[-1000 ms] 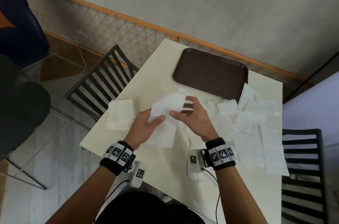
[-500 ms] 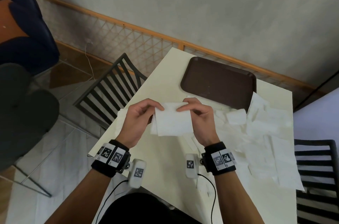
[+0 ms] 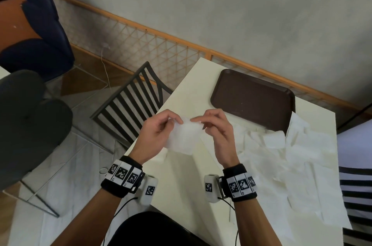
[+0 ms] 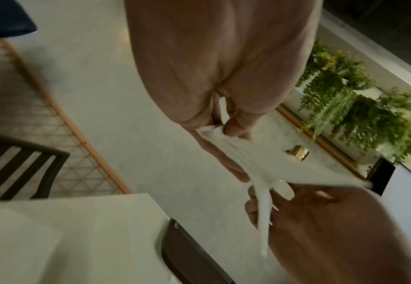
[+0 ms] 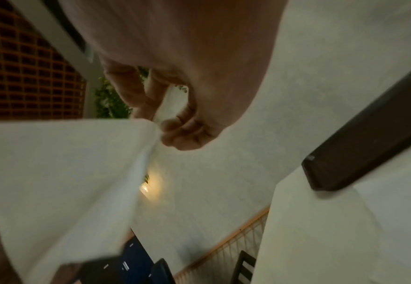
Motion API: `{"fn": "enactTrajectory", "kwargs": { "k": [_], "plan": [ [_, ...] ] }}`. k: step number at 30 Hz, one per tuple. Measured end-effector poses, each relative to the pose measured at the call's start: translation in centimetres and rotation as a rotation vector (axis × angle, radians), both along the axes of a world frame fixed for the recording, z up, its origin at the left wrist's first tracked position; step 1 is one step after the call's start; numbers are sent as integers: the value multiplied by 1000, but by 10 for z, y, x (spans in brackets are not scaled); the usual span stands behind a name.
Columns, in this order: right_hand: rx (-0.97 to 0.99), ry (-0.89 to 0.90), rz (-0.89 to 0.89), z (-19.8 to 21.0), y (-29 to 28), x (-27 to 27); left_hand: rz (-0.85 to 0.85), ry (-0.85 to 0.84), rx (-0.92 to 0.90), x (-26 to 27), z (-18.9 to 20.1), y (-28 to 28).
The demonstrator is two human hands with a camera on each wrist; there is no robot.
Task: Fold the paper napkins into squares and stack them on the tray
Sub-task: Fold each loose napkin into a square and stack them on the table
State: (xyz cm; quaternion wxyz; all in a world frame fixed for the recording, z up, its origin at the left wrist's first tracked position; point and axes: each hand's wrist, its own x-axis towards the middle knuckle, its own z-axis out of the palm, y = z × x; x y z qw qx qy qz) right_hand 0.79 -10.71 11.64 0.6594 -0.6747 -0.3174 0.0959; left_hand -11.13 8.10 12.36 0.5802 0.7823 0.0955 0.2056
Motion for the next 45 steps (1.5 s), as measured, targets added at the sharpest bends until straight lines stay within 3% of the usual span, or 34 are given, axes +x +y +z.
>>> {"fn": "enactTrajectory", "kwargs": {
  "k": [6,11,14,16,20,24,26,29,31,33,35,38,40,43,45],
  "plan": [
    [-326,-69,20,6,56,-14,-26,37,273,-2,8,26],
    [-217,71,-80,-4,82,-7,78,37,203,-10,3,52],
    [-127,193,-207,-20,97,-10,167,51,166,-15,-13,63],
    [-147,210,-198,-35,107,-16,259,92,110,-15,-26,68],
    [-337,112,-106,-73,122,-24,362,295,137,-12,-72,81],
    [-589,118,-12,-119,132,-27,187,593,317,-14,-125,83],
    [-680,119,21,-132,129,-22,145,663,347,-17,-140,78],
    [-745,-23,-126,-130,105,-5,212,646,435,-22,-145,72],
    [-958,-147,-235,-132,76,10,267,615,495,-26,-140,69],
    [-1224,-161,-284,-135,44,20,292,528,509,-29,-133,65],
    [-1329,-173,-313,-141,18,24,274,433,478,-30,-126,60],
    [-1276,-170,-320,-147,-4,36,153,321,332,-21,-114,48],
    [-1143,-27,-312,-137,-11,45,67,262,205,-9,-106,36],
    [-665,407,-254,-96,-14,43,5,269,91,10,-95,18],
    [-316,694,-95,-63,-12,32,-11,339,-25,22,-87,6]
  ]
}}
